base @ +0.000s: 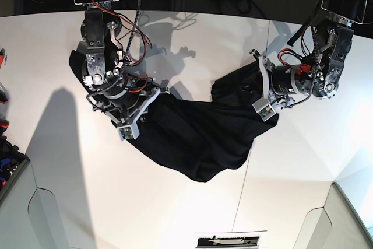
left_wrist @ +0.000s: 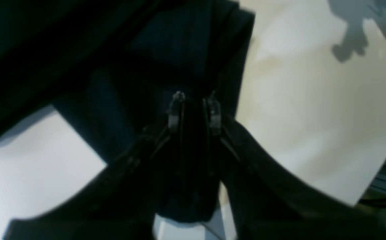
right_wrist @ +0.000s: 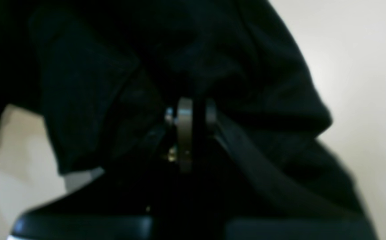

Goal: Layout the t-shirt on the table in an organized manner, then fold the t-shirt properly
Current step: 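Pull the grippers apart to stretch the shirt lengthwise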

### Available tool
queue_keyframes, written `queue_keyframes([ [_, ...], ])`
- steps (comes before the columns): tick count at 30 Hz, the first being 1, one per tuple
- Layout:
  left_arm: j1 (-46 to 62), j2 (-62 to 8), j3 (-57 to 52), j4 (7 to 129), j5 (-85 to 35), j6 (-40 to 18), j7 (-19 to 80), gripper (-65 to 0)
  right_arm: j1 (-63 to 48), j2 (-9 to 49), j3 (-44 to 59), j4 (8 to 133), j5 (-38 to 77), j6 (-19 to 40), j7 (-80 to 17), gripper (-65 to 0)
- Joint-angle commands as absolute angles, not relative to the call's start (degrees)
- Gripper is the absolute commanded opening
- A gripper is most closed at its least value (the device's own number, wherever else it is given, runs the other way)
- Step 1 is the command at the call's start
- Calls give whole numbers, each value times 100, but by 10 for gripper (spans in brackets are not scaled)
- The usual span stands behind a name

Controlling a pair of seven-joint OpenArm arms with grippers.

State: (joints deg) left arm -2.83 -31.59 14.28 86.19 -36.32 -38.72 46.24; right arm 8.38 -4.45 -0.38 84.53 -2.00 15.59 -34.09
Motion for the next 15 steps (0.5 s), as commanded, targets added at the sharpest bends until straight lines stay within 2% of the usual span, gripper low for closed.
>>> queue_keyframes([
  [1,-377,-3240,1378,8617,-3566,-3778,4521,-559,1007,-438,-32,8591,-248,1557,-3280,-650],
  [9,-370,-3653,1374,8132,-3190,-3597,4451,-560,1590,93,261,8914,-416,1326,-3343,-650],
  [15,-336,-4206,1337,8123,-3188,-3492,4405,-560,1911,668,989,8903,-290,1326,-3367,-650],
])
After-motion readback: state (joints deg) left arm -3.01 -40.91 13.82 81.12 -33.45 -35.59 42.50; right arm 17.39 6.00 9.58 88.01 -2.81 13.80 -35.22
